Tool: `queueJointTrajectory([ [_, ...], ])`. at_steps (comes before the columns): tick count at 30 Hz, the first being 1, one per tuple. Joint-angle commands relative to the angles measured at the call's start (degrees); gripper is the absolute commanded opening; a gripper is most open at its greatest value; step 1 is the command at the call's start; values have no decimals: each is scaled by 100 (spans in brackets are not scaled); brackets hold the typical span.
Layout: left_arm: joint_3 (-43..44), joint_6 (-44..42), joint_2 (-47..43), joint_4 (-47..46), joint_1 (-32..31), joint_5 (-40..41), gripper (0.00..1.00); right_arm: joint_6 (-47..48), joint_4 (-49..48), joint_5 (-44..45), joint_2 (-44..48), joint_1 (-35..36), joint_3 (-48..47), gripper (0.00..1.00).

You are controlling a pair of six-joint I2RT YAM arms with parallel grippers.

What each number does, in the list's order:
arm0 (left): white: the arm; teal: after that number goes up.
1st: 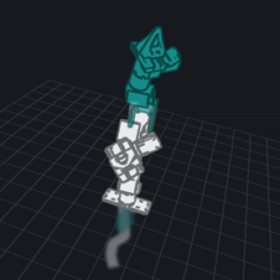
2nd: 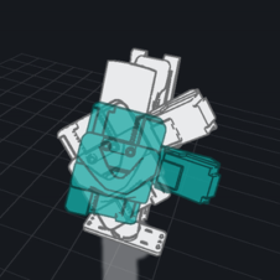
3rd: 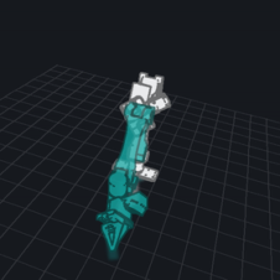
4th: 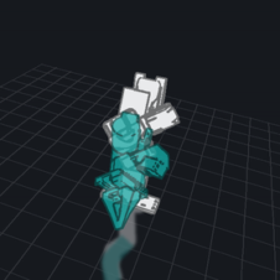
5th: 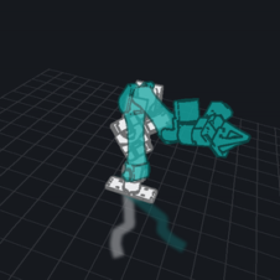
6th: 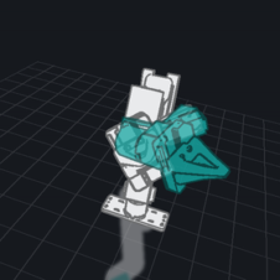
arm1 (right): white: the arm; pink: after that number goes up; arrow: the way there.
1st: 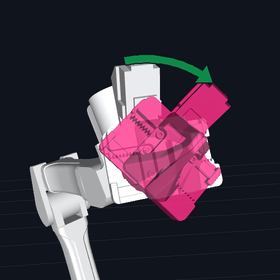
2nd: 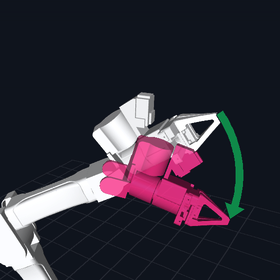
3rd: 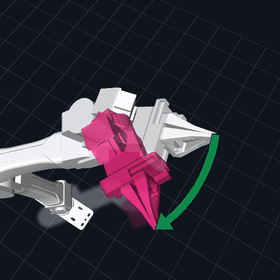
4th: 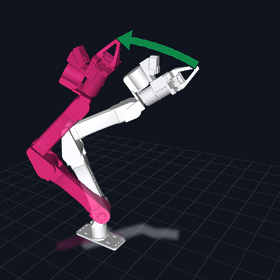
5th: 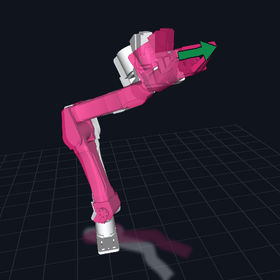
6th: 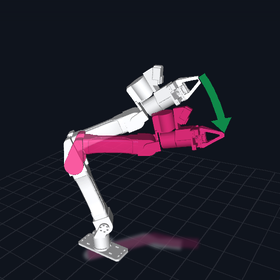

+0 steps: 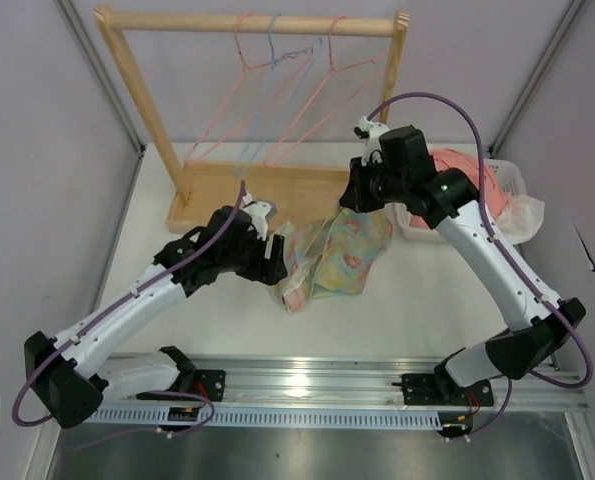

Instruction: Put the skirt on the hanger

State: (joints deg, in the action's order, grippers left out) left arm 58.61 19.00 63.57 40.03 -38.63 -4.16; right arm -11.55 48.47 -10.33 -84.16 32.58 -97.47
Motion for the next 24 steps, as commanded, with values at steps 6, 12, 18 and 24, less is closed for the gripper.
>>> queueJointTrajectory([
  [6,-772,209,-73,-1831,-891,986,82,30,-145,224,49,99,88,0],
  [12,-606,25,331,-2579,-1059,1910,81,-31,-162,303,-4,240,123,0],
  [18,-324,-292,867,-2483,-1094,1788,78,-31,-127,365,-13,249,62,0],
  [24,-403,-406,1086,-2623,-1129,2252,67,-58,-144,338,-30,258,44,0],
])
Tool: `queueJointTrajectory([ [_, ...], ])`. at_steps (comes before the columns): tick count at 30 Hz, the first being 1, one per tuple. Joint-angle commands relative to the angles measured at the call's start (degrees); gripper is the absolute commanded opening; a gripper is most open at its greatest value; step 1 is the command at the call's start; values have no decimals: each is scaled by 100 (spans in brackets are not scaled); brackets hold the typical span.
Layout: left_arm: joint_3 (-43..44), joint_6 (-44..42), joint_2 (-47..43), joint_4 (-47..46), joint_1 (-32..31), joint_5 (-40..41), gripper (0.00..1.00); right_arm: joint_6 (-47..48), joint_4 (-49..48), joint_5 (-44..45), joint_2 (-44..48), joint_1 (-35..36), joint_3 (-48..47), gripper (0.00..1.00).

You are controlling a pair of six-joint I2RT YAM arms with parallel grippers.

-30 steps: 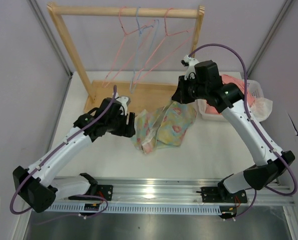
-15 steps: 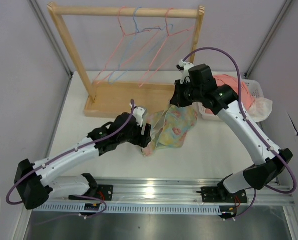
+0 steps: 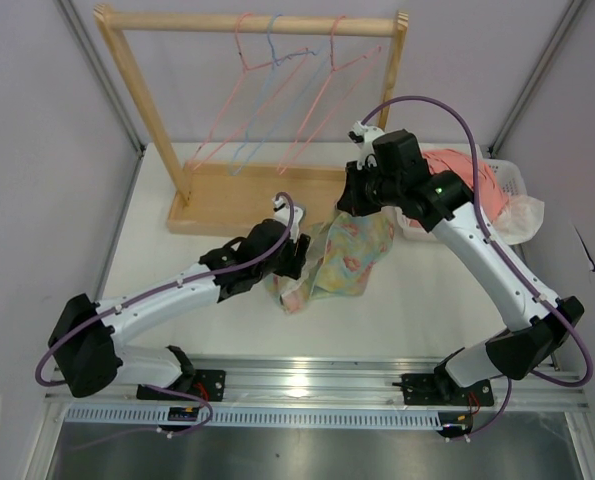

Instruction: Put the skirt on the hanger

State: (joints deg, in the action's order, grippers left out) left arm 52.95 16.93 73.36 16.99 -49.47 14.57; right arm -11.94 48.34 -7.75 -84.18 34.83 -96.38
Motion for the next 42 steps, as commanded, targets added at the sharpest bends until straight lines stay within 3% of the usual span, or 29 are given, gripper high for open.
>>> queueJointTrajectory([
  [1,172,-207,186,-328,-45,450,61,-27,-132,89,-37,33,-57,0],
  [4,321,-199,336,-258,-54,582,31,-62,-88,203,-37,42,13,0],
  [5,478,-216,345,-171,-54,565,16,-123,-88,325,-28,33,153,0],
  [8,751,-278,459,206,-71,538,0,-404,-201,414,-45,-55,487,2],
  [10,1058,-278,617,470,-71,565,0,-554,-272,476,-133,-108,769,5],
  [11,1138,-260,687,741,-71,608,0,-668,-359,537,-247,-125,831,17],
  [14,1683,-137,1064,1330,-71,697,0,-827,-413,984,-493,-134,954,33],
  [15,1788,-94,1179,1481,-71,714,0,-975,-404,1099,-624,-126,972,45],
  [18,2288,-41,1540,1816,-71,635,0,-1178,-360,1529,-618,-12,1033,62],
  [21,2386,-14,1760,2009,-71,626,0,-1459,-273,2171,-354,103,1138,73],
  [26,2571,-5,1918,2194,-62,547,0,-2100,-333,2848,945,147,1691,75],
  [31,2685,-5,2006,2229,-54,416,0,-2522,-325,2787,2036,524,2526,69],
  [35,2808,-5,2121,2308,-62,319,0,-3180,-254,3217,2624,1480,3317,68],
  [38,2861,3,2182,2317,-62,240,0,-3384,-430,3280,2793,1693,3836,66],
  [42,2949,-14,2244,2387,-62,204,0,-4041,-457,3639,2724,2780,4302,63],
])
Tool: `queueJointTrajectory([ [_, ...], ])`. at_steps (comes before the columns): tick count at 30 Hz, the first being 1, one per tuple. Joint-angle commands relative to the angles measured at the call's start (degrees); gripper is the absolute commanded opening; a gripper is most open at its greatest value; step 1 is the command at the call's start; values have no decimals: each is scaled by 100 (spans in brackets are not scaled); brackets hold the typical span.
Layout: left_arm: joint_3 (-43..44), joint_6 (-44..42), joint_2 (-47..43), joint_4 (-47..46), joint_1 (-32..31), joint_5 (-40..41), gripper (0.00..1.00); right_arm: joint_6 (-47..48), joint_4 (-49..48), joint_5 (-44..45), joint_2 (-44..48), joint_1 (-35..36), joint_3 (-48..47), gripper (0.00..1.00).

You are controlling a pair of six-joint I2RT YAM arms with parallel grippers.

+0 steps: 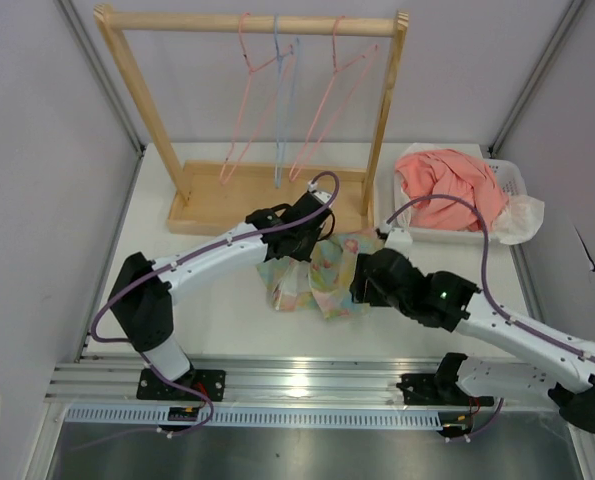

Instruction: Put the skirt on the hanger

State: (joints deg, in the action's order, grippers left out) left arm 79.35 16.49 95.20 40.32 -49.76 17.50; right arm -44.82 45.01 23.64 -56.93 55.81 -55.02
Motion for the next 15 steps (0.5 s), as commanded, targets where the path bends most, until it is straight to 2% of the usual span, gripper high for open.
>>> queueJointTrajectory([
  [1,335,30,69,90,-34,-106,0,-913,-116,719,-64,894,255,63],
  [7,537,65,113,239,-34,-159,0,-1766,-414,1257,-450,2028,975,62],
  [15,1458,-23,130,802,-16,-220,0,-1671,-1125,1433,-837,2355,1687,59],
])
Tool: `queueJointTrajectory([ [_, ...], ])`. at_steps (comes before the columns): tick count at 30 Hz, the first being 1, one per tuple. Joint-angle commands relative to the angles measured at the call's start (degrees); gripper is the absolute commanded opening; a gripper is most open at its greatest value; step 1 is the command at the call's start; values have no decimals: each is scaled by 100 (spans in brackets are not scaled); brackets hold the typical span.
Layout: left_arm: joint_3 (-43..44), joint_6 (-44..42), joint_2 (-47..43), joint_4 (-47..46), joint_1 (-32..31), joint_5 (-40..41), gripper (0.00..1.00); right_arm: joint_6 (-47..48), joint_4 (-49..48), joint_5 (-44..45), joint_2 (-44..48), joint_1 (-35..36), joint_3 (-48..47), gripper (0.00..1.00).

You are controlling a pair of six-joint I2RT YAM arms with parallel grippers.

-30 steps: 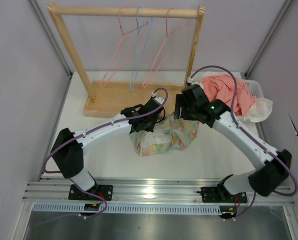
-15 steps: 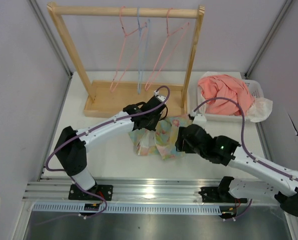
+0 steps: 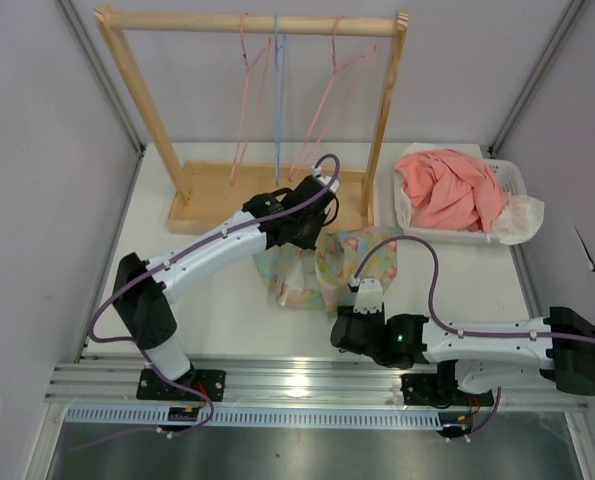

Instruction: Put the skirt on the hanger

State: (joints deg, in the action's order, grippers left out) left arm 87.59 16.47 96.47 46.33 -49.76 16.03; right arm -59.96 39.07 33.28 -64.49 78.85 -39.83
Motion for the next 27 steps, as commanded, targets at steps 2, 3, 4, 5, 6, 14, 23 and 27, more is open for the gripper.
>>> queueJointTrajectory([
  [2,767,-56,127,359,-16,-126,0,10,-829,487,-212,17,230,59],
  [3,916,-56,170,412,-8,-153,0,55,-900,461,-283,-18,248,59],
  [4,1065,-56,284,543,-8,-179,0,116,-971,443,-353,-71,248,59],
  [5,1232,-56,346,605,-8,-197,0,186,-1154,451,-484,-80,257,59],
  [6,1312,-56,408,675,-8,-214,0,248,-1234,460,-555,-89,266,59],
  [14,1989,-82,724,1080,-8,-338,0,565,-2070,337,-978,-932,494,58],
  [23,2060,-126,725,1186,-8,-250,0,969,-2711,153,-1162,-1320,617,57],
  [27,2078,-126,716,1212,-8,-241,0,803,-2844,266,-1320,-1214,740,56],
])
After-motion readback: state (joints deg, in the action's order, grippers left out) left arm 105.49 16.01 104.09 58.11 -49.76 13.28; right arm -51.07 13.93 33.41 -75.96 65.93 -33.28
